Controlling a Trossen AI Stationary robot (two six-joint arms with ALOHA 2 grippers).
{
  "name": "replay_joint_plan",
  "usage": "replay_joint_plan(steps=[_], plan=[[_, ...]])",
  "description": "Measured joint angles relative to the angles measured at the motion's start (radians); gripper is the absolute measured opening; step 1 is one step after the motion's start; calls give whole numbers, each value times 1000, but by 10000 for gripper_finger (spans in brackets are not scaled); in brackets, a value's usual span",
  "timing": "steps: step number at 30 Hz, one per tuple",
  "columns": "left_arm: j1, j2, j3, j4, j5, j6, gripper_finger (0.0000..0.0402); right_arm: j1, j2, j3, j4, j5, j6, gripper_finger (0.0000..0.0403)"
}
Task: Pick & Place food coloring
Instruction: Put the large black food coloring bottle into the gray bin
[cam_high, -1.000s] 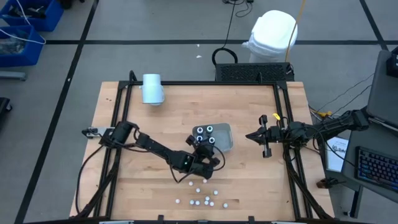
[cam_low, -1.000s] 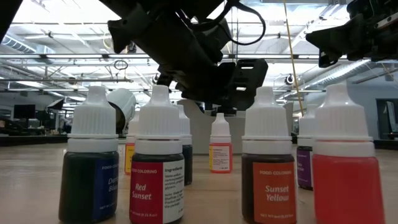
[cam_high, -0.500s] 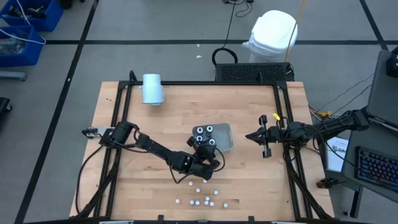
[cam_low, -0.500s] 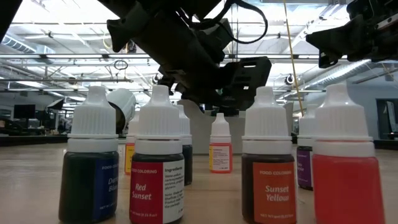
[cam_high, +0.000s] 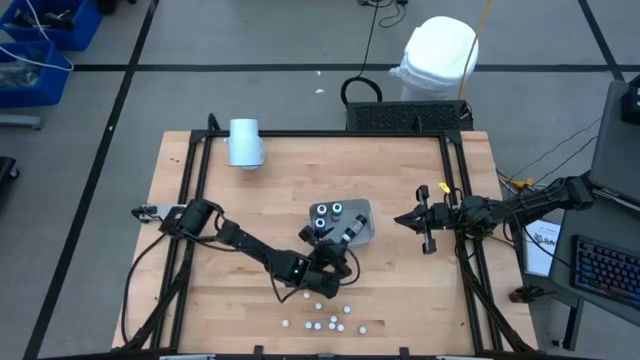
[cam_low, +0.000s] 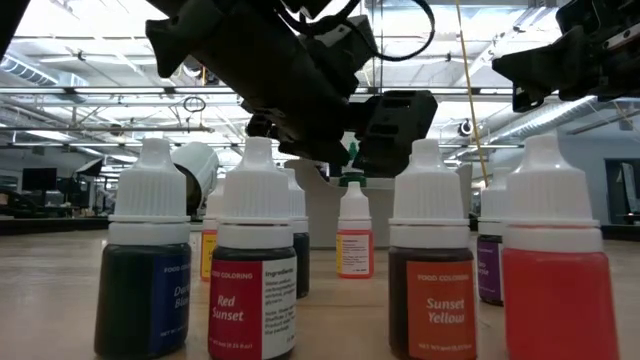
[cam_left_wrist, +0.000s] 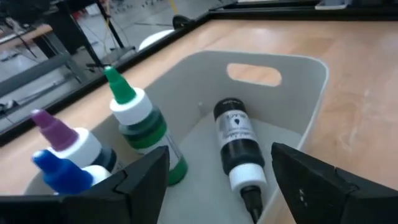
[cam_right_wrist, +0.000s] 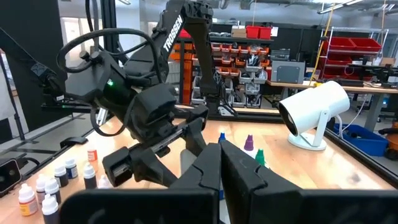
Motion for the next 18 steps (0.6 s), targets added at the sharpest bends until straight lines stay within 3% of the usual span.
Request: replay_joint_plan(steps=[9, 13, 18], plan=[[-56, -1, 1, 109, -104, 164, 285, 0, 0, 0, -6, 1, -1, 0], [-78, -1, 1, 187, -105, 319, 285, 0, 0, 0, -15, 1, -19, 0], [-117, -3, 2, 196, -104, 381, 285, 0, 0, 0, -15, 2, -19, 0]])
